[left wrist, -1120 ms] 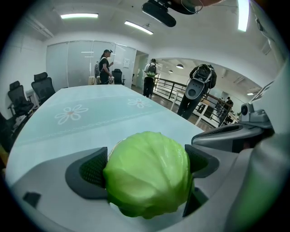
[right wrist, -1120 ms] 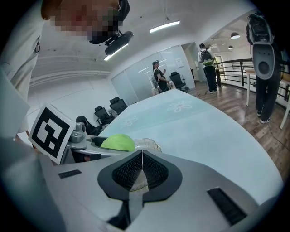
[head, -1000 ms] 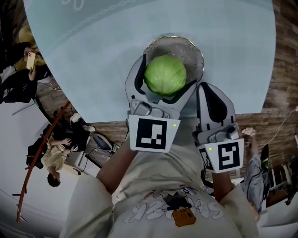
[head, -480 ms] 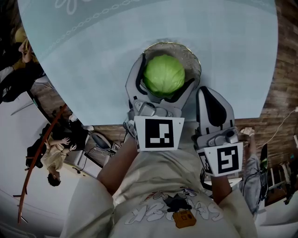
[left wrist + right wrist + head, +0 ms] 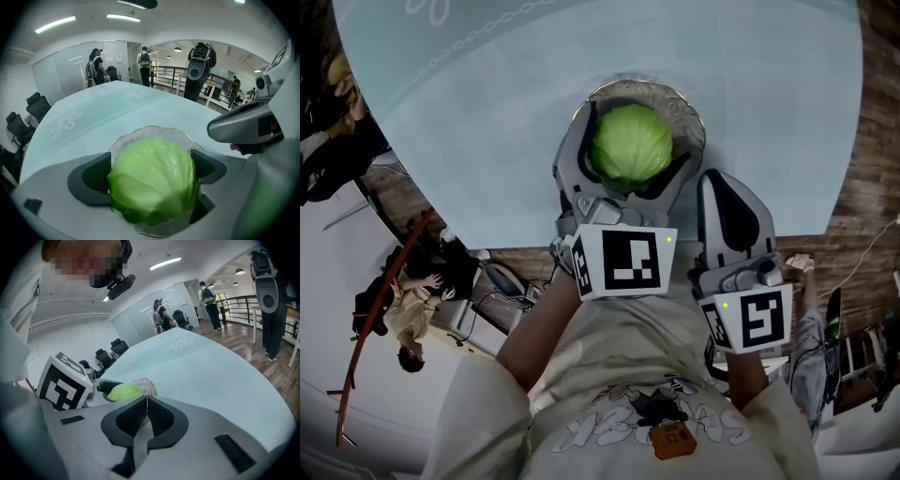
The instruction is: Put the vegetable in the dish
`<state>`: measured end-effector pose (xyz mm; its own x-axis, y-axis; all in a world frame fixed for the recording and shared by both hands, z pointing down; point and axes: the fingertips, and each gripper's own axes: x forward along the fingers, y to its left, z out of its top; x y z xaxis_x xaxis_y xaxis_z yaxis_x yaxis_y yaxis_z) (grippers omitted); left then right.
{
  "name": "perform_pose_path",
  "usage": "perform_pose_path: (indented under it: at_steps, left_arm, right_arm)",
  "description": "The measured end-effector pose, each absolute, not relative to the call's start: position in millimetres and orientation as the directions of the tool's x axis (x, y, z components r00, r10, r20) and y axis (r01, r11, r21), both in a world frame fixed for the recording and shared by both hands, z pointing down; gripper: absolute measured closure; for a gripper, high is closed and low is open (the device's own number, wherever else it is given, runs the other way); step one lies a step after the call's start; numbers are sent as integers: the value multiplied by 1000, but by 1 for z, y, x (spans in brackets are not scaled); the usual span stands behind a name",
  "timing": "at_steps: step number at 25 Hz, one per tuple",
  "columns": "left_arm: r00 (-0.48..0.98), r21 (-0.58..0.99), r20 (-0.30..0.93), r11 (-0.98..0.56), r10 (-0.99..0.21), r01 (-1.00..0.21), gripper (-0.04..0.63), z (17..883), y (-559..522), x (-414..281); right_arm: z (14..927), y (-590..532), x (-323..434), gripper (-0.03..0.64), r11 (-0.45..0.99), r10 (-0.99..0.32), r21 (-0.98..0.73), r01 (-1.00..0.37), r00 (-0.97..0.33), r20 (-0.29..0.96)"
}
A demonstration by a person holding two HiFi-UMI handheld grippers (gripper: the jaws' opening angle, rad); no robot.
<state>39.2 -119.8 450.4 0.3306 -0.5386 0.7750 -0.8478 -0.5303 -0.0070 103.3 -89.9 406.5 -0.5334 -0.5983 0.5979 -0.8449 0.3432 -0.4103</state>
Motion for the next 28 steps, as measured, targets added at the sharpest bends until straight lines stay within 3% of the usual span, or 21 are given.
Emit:
perform_pose_path:
  at_steps: [14,28]
  left_arm:
    - [378,34,709,-506,-595,-862,65,426,-124,49]
    - [406,48,627,-487,-665,-872,166,386,-111,30]
  right_arm:
    - [397,-84,117,594,340,-624,-398,-852,-521,583]
    - [370,-76,98,594,364,-668,-349,-863,-503,548]
